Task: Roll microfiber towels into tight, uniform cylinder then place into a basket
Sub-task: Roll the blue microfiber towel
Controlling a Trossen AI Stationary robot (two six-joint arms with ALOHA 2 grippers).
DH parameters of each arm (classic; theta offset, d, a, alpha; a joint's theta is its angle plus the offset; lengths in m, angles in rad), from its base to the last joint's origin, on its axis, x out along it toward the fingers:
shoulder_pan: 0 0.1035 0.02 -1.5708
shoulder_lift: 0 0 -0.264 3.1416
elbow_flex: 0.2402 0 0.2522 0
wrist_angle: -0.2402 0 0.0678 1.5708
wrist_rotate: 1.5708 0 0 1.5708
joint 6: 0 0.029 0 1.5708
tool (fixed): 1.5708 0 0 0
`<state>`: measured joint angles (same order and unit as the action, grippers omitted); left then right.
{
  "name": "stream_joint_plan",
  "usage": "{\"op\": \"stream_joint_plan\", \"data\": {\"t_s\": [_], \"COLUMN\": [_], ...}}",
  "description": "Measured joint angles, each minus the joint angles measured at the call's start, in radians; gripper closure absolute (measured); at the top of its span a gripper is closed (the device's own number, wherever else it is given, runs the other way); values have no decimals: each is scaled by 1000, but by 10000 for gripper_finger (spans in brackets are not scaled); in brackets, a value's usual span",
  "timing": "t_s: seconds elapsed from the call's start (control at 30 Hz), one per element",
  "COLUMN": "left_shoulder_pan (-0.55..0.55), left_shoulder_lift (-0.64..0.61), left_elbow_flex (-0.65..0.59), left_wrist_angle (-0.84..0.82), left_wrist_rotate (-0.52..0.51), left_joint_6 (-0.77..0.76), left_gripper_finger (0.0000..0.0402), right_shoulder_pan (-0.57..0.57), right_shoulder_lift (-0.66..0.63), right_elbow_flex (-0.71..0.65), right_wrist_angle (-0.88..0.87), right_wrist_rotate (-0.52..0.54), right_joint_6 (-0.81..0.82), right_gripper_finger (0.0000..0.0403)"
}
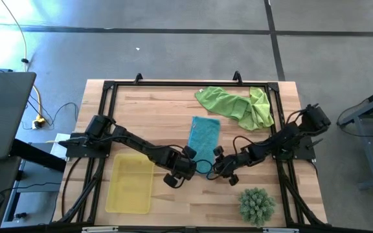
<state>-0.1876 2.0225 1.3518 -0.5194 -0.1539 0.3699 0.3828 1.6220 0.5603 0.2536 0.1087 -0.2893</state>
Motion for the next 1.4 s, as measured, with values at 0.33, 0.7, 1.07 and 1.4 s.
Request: {"op": "stream_joint_plan", "data": {"t_s": [0.33, 0.7, 1.07, 1.4], "left_shoulder_pan": [28, 17, -18, -26], "left_shoulder_lift": [58, 62, 64, 30], "left_elbow_flex": [5, 2, 1, -4], "left_wrist_angle": [3, -1, 62, 71], "left_wrist_rotate": [37, 102, 83, 113], "left_joint_6": [-106, -368, -559, -729], "left_gripper_finger": [261, 334, 388, 391], "right_shoulder_pan": [4, 5, 19, 16], "right_shoulder_lift": [66, 70, 70, 25], "right_elbow_flex": [48, 49, 49, 46], "right_wrist_angle": [1, -18, -28, -80], "right_wrist_rotate": [-44, -44, -46, -60], "right_joint_6": [1, 122, 205, 278], "right_gripper_finger": [269, 311, 399, 403]}}
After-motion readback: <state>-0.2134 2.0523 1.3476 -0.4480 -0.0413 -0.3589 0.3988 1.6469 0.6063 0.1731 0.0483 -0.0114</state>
